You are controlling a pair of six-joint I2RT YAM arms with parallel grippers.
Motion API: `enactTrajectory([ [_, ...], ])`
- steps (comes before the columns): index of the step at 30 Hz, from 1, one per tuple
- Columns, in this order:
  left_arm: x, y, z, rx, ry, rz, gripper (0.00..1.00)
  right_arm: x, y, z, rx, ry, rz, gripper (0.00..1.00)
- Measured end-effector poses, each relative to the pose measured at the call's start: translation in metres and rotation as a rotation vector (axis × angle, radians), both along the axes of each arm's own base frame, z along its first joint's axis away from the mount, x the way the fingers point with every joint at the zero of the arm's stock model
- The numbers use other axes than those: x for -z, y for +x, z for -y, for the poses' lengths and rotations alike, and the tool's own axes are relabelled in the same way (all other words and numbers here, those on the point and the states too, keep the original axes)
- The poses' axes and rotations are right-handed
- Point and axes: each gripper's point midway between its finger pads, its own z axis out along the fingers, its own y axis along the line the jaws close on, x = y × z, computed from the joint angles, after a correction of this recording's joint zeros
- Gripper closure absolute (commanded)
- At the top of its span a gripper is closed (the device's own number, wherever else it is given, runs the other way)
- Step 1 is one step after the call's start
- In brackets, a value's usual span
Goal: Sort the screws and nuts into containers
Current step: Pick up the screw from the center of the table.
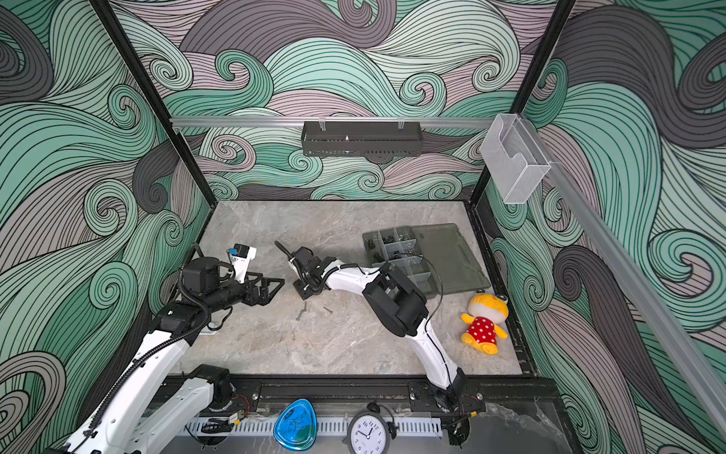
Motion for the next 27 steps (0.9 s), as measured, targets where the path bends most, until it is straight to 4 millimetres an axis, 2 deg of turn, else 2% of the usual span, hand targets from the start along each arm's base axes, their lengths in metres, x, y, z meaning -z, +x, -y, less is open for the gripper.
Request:
enactTrajectory([
  [3,-0.002,0.001,-0.002,-0.008,-0.003,0.006,0.01,0.001,0.003,-0.002,0.009,-0.009,0.002,0.80],
  [8,-0.004,0.003,-0.004,-0.021,-0.012,0.009,0.01,0.000,0.004,0.001,0.022,-0.019,0.011,0.87],
  [11,-0.004,0.006,-0.005,-0.029,-0.016,0.012,0.02,-0.003,0.000,0.011,0.031,-0.029,0.013,0.89],
  [13,-0.003,0.007,-0.004,-0.027,-0.018,0.006,0.01,-0.010,-0.001,0.021,0.040,-0.031,0.014,0.89],
  [16,0.001,0.009,-0.001,-0.012,-0.028,-0.013,0.01,-0.038,0.006,0.039,0.079,0.003,0.037,0.89],
  [19,0.009,0.011,0.006,0.025,-0.048,-0.050,0.01,-0.080,0.028,0.065,0.153,0.066,0.083,0.89],
  [22,0.021,0.015,0.016,0.073,-0.077,-0.118,0.01,-0.122,0.063,0.106,0.273,0.128,0.142,0.89],
  [25,0.023,0.022,0.028,0.121,-0.080,-0.180,0.01,-0.138,0.095,0.152,0.397,0.134,0.177,0.89],
  [27,0.013,0.030,0.039,0.166,-0.063,-0.179,0.01,-0.133,0.110,0.184,0.475,0.109,0.179,0.89],
])
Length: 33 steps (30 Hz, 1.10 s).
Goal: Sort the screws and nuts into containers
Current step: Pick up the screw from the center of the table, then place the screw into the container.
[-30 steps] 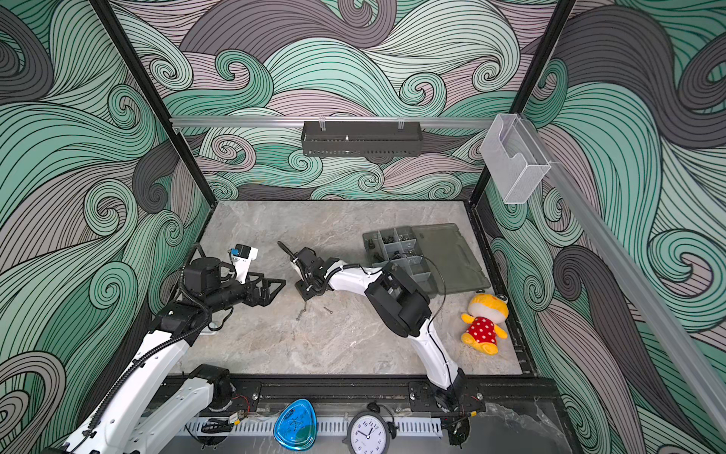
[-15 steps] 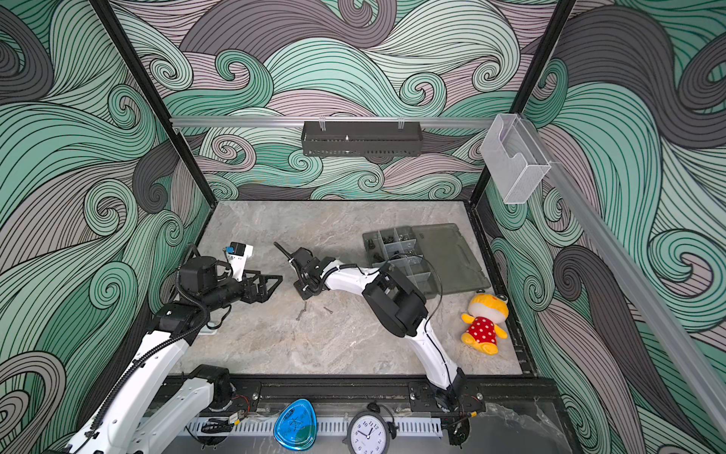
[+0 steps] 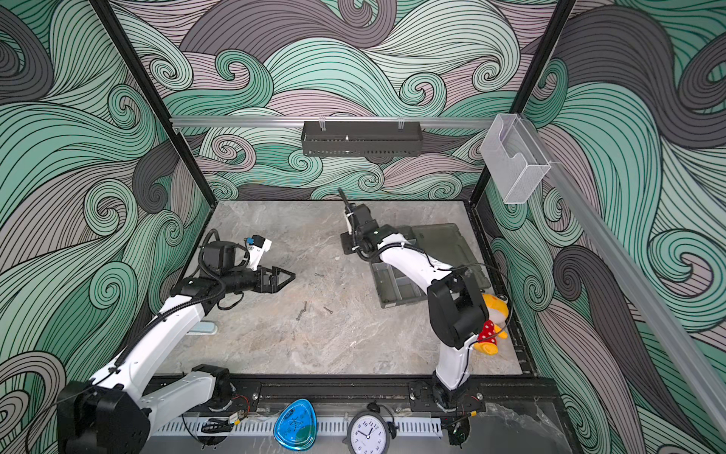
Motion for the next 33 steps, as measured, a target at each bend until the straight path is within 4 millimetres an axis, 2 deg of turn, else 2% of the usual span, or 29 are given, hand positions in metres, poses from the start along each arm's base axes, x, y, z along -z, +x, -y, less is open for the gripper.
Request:
enactTrajectory([
  [4,-0.029,0.020,0.020,0.077,0.027,0.070,0.01,0.030,0.010,0.048,0.101,-0.069,-0.079,0.89],
  [7,-0.035,0.034,0.025,0.096,0.041,0.092,0.01,0.048,0.008,0.061,0.125,-0.103,-0.125,0.89],
  [11,-0.020,0.041,0.027,0.110,0.056,0.065,0.01,0.066,0.006,0.065,0.127,-0.131,-0.163,0.89],
  [15,-0.009,0.037,0.026,0.114,0.060,0.037,0.01,0.079,0.006,0.066,0.125,-0.148,-0.187,0.88],
  [21,-0.009,0.031,0.025,0.116,0.060,0.050,0.01,0.099,0.005,0.068,0.128,-0.174,-0.225,0.84],
  [33,-0.016,0.031,0.025,0.115,0.055,0.086,0.02,0.097,0.007,0.072,0.127,-0.199,-0.210,0.68],
])
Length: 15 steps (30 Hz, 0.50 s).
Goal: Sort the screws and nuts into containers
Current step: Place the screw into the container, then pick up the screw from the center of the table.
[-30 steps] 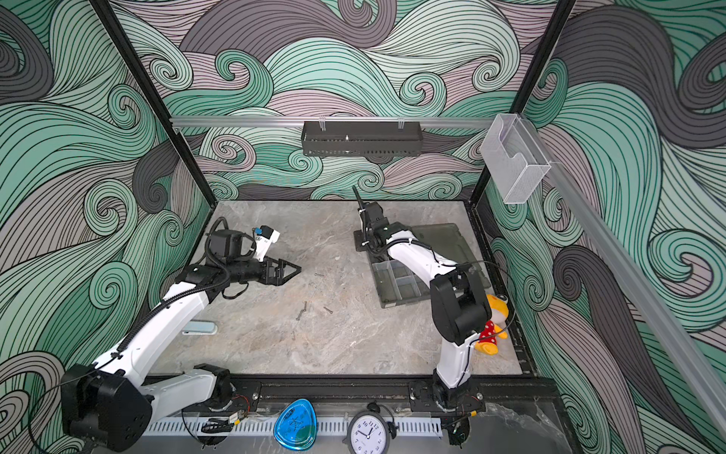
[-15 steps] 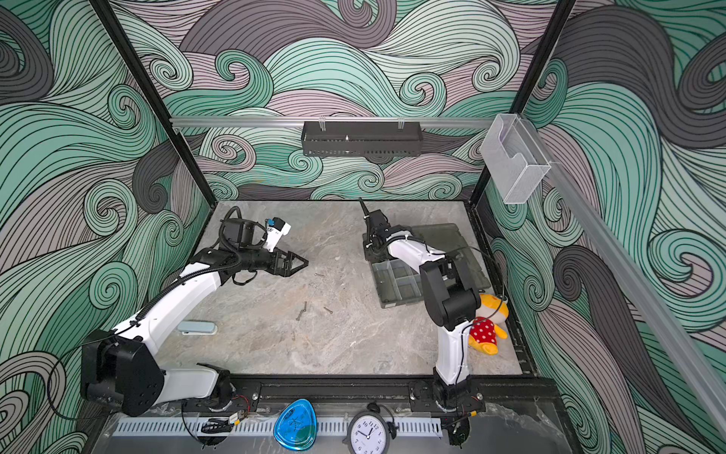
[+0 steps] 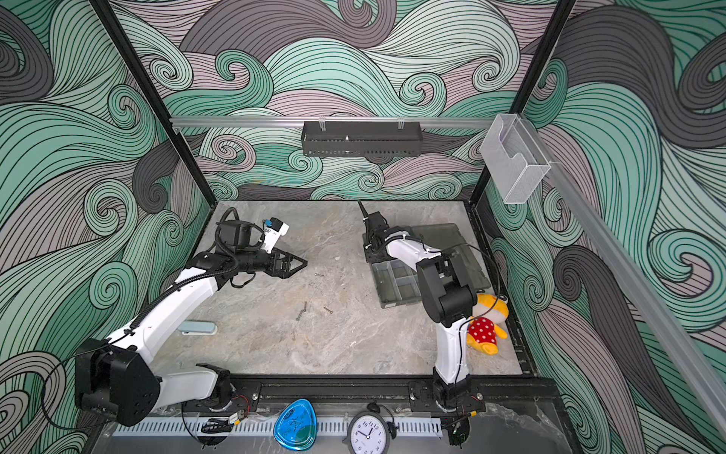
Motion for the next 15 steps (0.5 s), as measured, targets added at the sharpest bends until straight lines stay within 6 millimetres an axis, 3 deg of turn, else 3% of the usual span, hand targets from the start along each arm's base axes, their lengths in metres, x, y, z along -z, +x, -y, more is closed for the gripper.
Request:
enactTrajectory([
  [2,-0.001,-0.001,0.000,0.000,0.000,0.004,0.01,-0.004,0.000,0.000,-0.004,0.003,0.009,0.65],
  [6,-0.005,-0.003,-0.001,-0.001,0.000,0.023,0.01,-0.030,-0.005,-0.007,-0.045,0.028,0.078,0.39],
  [7,-0.006,-0.004,-0.002,-0.001,0.002,0.028,0.01,-0.037,-0.010,-0.009,-0.059,0.035,0.093,0.37],
  [12,-0.010,-0.006,-0.006,-0.012,0.019,0.057,0.01,-0.079,-0.058,-0.051,-0.246,0.127,0.203,0.31],
  [15,-0.009,-0.007,-0.008,-0.017,0.031,0.066,0.01,-0.082,-0.094,-0.079,-0.378,0.202,0.199,0.33],
])
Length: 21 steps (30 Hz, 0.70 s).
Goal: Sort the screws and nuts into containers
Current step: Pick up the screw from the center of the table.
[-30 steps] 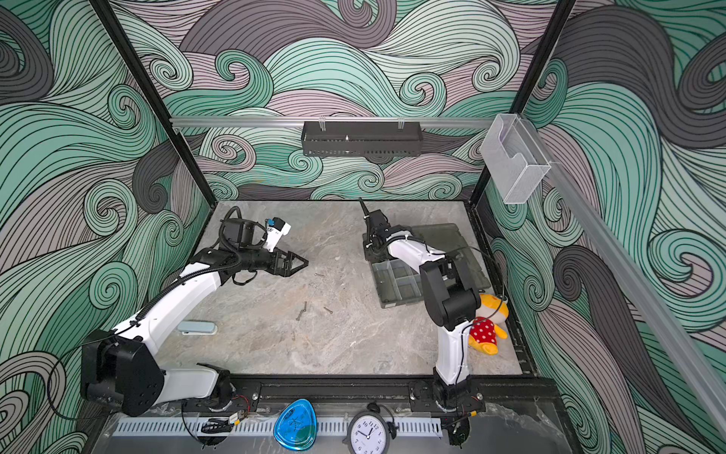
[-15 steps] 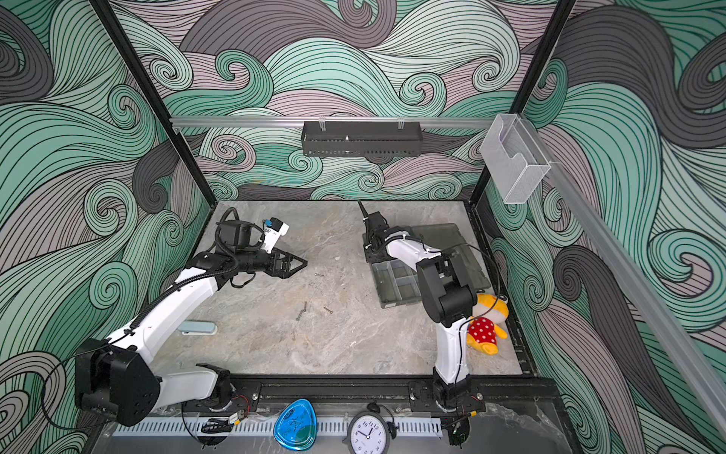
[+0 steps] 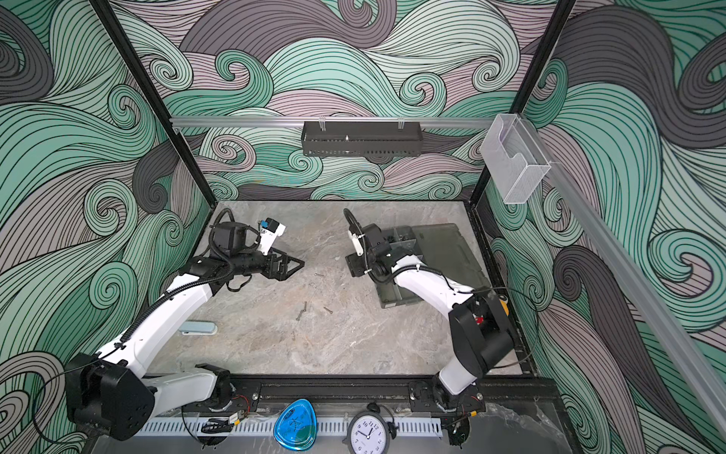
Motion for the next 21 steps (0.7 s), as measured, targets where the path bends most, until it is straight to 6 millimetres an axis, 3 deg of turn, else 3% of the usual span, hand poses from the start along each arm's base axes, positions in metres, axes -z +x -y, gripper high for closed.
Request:
enactTrajectory([
  [8,0.001,-0.004,-0.003,-0.005,0.012,-0.007,0.01,0.053,-0.069,-0.036,-0.220,0.017,-0.170,0.43],
  [13,-0.001,-0.024,-0.008,-0.031,-0.002,-0.050,0.01,0.072,-0.088,-0.051,-0.294,0.021,-0.232,0.44],
  [16,0.013,-0.045,-0.014,-0.062,-0.016,-0.115,0.01,0.080,-0.095,-0.061,-0.336,0.008,-0.248,0.46],
  [21,0.055,-0.082,-0.023,-0.110,-0.041,-0.214,0.01,0.100,-0.106,-0.083,-0.410,-0.044,-0.268,0.49],
])
